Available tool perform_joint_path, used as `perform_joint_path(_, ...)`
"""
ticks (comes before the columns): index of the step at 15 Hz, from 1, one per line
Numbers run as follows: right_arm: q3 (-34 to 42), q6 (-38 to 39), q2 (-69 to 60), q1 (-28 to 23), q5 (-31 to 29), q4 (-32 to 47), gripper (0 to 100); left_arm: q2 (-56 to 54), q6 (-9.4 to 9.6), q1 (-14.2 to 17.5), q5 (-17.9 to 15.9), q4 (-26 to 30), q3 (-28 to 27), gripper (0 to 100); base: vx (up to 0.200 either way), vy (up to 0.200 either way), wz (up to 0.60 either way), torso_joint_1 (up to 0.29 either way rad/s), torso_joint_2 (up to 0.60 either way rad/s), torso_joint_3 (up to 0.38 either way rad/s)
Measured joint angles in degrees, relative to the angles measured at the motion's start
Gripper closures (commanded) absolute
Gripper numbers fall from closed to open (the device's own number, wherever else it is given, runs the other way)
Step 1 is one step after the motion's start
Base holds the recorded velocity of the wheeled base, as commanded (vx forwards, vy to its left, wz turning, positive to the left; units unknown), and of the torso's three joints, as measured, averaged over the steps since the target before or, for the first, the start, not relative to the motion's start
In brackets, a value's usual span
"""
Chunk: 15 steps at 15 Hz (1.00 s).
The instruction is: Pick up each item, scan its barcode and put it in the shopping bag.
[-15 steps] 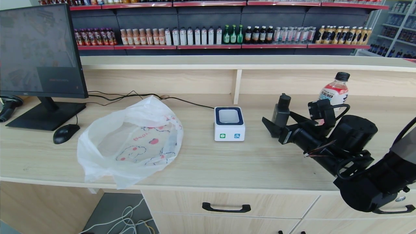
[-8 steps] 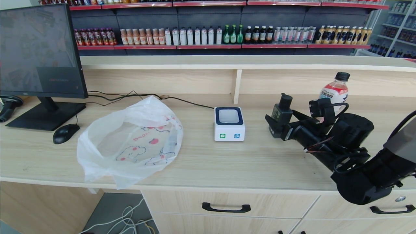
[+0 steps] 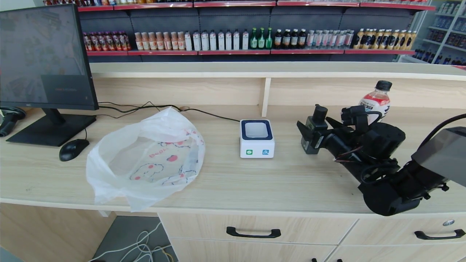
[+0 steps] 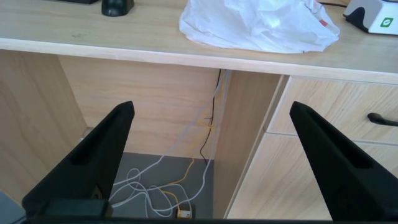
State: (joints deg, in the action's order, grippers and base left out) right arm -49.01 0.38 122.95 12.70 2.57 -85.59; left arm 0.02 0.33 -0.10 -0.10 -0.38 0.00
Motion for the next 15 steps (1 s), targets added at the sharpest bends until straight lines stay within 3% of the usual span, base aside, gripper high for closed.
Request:
perform_joint_path(14,-1.51,-0.02,3.56,-0.69,-0.94,-0.13,0,0.00,-0.06,0.00,0.02,-0.02,0.00,0,0.000,0.000,0.00,0.000,0.00,0.000)
perform_joint_path(15,-1.66,-0.06,3.69,-0.69,-0.94,-0.18,100,0.00,-0.06,0.00,0.00,-0.02,0.00,0,0.000,0.000,0.00,0.000,0.00,0.000)
